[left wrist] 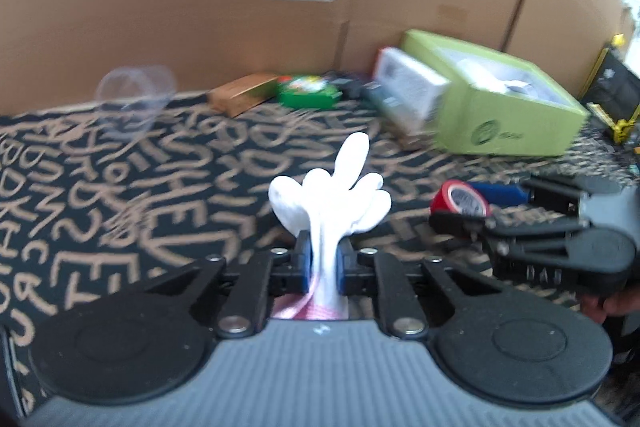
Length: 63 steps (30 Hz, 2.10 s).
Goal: Organize objects
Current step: 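Lower the white glove and red tape into the shoebox, opening both tools, then grasp the copper box with the left tool while the right grasps the green box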
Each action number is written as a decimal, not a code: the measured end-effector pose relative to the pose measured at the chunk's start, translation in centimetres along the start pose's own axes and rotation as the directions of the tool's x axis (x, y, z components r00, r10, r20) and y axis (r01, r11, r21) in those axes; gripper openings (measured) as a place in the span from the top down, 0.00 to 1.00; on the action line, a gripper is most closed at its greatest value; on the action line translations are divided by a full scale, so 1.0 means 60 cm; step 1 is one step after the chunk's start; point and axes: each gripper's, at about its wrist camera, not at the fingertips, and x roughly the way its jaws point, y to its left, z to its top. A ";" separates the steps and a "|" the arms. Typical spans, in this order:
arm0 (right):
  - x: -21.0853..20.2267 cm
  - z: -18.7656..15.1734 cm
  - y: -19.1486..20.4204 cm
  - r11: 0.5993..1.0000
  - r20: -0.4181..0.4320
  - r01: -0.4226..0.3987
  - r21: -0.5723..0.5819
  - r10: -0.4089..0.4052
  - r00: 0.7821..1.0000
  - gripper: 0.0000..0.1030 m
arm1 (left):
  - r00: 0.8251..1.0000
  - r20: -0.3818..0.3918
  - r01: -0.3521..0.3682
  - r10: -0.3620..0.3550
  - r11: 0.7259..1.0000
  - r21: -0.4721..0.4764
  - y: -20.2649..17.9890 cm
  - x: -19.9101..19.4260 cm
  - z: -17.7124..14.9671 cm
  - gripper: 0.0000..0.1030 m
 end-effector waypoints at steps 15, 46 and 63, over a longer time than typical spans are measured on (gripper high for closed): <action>-0.158 0.025 -0.194 0.953 0.226 0.268 0.139 -0.294 0.929 0.50 | 0.974 0.122 0.161 -0.190 0.964 0.213 -0.285 0.061 0.241 0.89; -0.062 0.065 -0.309 0.884 0.231 0.389 0.260 -0.448 0.863 0.09 | 0.975 0.193 -0.125 0.114 0.991 0.046 -0.278 0.204 0.286 0.00; -0.076 0.091 -0.189 0.926 0.285 0.342 0.162 -0.376 0.882 0.05 | 0.962 0.229 -0.161 0.150 0.986 0.033 -0.216 0.098 0.242 0.00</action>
